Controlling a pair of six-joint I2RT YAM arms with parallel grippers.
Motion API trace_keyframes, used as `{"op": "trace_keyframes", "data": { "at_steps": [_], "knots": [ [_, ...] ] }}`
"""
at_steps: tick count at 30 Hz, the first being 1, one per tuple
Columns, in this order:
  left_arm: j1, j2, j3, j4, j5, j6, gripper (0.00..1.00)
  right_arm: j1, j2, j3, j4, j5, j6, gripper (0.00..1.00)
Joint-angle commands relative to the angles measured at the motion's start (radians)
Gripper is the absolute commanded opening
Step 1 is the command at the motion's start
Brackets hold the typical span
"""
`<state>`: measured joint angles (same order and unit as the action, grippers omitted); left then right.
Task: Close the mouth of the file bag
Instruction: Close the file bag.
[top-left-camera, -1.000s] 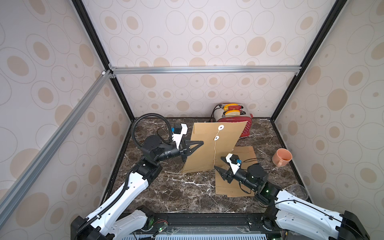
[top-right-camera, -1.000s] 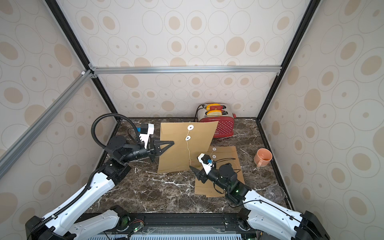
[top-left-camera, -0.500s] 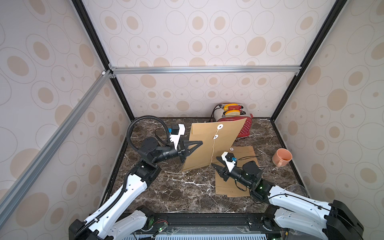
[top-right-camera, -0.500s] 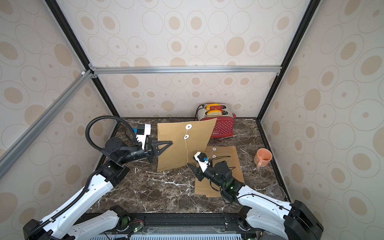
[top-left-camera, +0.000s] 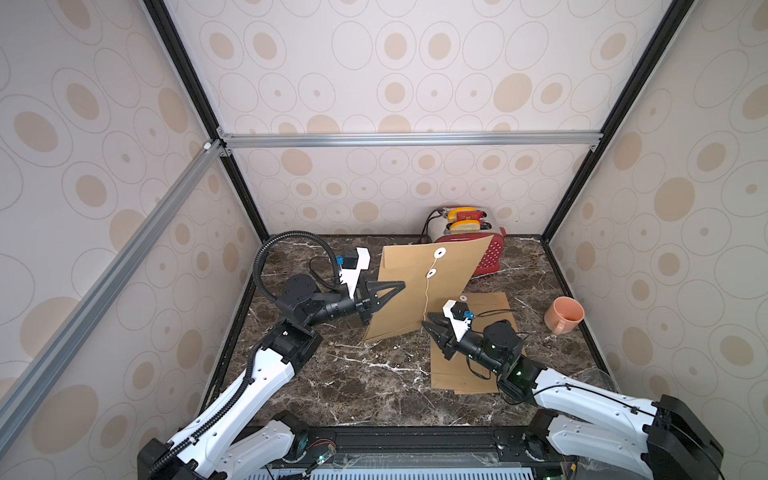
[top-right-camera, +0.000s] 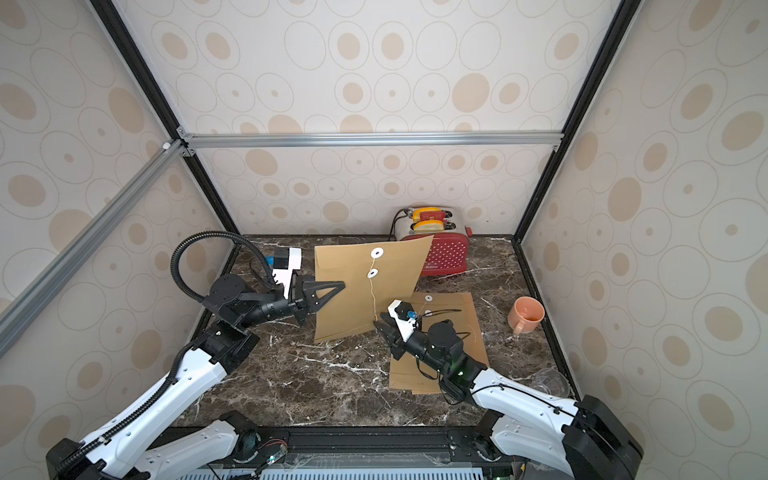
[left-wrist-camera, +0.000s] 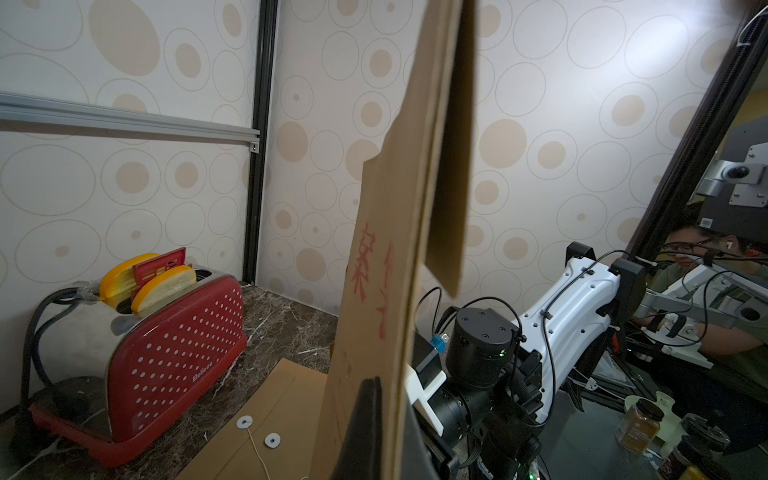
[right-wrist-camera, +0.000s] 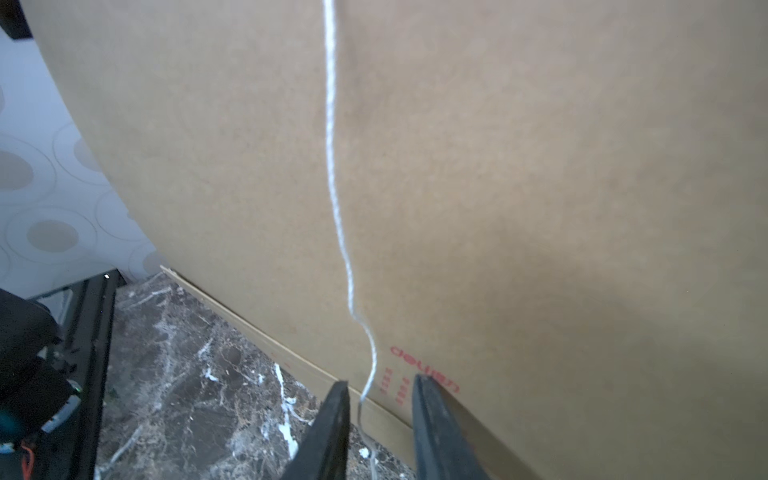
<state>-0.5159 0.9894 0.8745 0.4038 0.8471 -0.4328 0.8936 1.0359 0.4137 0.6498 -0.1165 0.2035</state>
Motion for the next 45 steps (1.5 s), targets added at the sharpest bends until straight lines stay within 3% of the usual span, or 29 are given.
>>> {"op": "trace_keyframes", "data": {
  "at_steps": [1, 12, 16, 21, 26, 30, 35, 45],
  "knots": [
    [0.002, -0.008, 0.008, 0.030, 0.007, -0.006, 0.00, 0.007, 0.004, 0.008, 0.040, 0.029, 0.012, 0.20],
    [0.002, -0.009, 0.013, 0.005, -0.019, 0.002, 0.00, 0.006, -0.018, 0.020, -0.030, -0.020, 0.026, 0.00],
    [0.016, 0.044, 0.067, -0.080, -0.075, -0.067, 0.00, 0.007, -0.031, 0.049, -0.097, -0.043, 0.035, 0.00],
    [0.027, 0.119, 0.070, 0.100, -0.038, -0.247, 0.00, 0.007, -0.008, 0.069, -0.098, -0.053, 0.056, 0.00],
    [0.048, 0.150, 0.097, 0.090, -0.010, -0.303, 0.00, 0.034, 0.045, 0.120, -0.107, -0.063, 0.067, 0.00],
    [0.107, 0.162, 0.086, 0.157, 0.017, -0.398, 0.00, 0.073, 0.083, 0.132, -0.093, -0.052, 0.040, 0.00],
    [0.112, 0.187, 0.071, 0.259, 0.046, -0.489, 0.00, 0.085, 0.123, 0.134, -0.081, -0.066, 0.046, 0.00],
    [0.112, 0.196, 0.083, 0.253, 0.087, -0.505, 0.00, 0.084, 0.039, 0.080, -0.110, 0.054, 0.062, 0.00]
  ]
}}
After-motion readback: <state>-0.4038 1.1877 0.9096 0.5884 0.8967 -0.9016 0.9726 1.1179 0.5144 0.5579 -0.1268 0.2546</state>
